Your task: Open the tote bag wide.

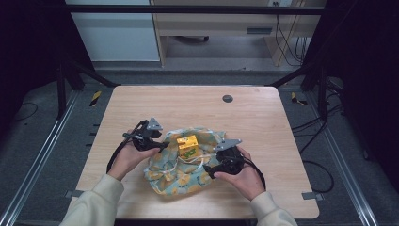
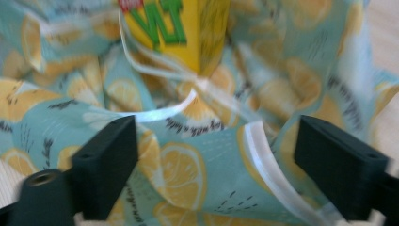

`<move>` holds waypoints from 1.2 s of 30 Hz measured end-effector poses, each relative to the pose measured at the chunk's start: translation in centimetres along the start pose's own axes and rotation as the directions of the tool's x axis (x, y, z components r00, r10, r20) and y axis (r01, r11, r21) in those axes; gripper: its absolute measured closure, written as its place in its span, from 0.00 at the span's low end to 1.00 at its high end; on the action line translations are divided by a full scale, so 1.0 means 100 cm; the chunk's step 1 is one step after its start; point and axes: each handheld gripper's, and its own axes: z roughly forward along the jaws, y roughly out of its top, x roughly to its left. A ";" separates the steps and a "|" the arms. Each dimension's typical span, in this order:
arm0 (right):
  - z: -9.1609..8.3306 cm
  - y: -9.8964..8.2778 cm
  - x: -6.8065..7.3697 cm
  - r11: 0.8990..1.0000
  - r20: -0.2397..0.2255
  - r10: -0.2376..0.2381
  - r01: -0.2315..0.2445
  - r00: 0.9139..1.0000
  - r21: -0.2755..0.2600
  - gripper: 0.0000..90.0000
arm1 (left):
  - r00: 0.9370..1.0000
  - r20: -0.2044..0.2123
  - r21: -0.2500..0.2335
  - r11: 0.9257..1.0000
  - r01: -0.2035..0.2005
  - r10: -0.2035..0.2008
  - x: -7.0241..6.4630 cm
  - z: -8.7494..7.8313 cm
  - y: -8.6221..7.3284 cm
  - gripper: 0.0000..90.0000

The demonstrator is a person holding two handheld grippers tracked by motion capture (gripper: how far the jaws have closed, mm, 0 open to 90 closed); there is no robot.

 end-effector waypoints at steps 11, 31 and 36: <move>-0.006 -0.013 -0.001 0.998 0.011 -0.056 0.056 0.998 0.034 0.90 | 1.000 -0.030 -0.024 1.000 0.003 -0.004 0.004 -0.010 0.003 0.99; -0.019 -0.049 -0.018 0.998 -0.011 -0.058 0.058 0.998 0.011 0.98 | 0.993 -0.115 0.026 0.999 0.025 -0.022 0.006 0.022 -0.013 1.00; -0.020 -0.053 -0.019 0.998 -0.009 -0.067 0.067 0.998 0.022 0.98 | 0.993 -0.117 0.011 1.000 0.029 -0.028 0.006 0.024 -0.018 1.00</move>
